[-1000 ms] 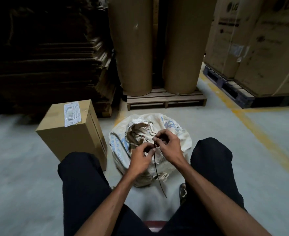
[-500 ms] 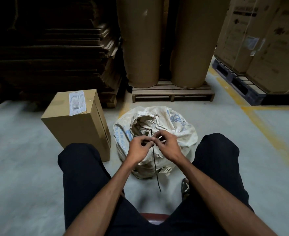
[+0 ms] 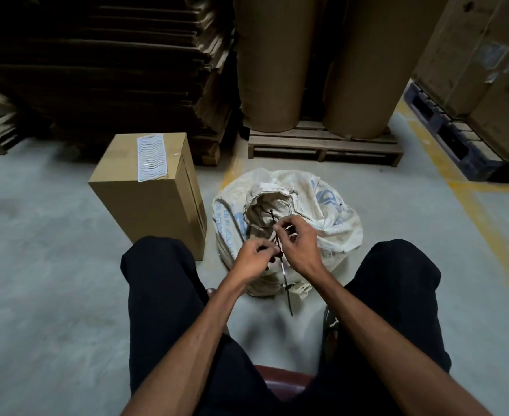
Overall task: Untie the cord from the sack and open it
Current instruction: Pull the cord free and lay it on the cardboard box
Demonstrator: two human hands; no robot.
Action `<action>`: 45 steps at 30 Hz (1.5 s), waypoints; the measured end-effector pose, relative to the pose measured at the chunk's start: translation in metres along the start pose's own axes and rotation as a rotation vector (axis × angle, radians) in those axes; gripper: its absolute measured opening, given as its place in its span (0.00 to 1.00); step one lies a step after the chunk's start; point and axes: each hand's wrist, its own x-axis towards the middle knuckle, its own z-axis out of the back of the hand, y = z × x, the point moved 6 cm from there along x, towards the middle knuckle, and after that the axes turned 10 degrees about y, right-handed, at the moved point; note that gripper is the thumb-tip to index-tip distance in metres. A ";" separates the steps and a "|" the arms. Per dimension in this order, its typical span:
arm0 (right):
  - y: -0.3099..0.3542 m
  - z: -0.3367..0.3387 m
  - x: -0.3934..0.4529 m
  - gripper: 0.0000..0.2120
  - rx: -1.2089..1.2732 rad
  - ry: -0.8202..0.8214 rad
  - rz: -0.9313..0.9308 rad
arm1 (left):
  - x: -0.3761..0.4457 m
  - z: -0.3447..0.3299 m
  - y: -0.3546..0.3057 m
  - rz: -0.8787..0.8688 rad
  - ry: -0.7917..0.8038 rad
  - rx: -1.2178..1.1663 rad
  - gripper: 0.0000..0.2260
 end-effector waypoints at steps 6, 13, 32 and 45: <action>0.022 -0.036 0.038 0.05 0.125 0.111 -0.024 | 0.024 0.101 -0.020 -0.043 -0.266 0.082 0.10; 0.060 -0.129 0.117 0.08 0.167 0.365 -0.129 | 0.050 0.241 -0.048 -0.001 -0.442 0.169 0.09; 0.102 -0.286 0.279 0.07 -0.400 0.467 0.050 | 0.137 0.418 -0.041 0.187 -0.751 0.492 0.04; 0.106 -0.245 0.269 0.15 -0.499 0.460 0.104 | 0.107 0.361 -0.058 -0.088 -0.808 0.395 0.08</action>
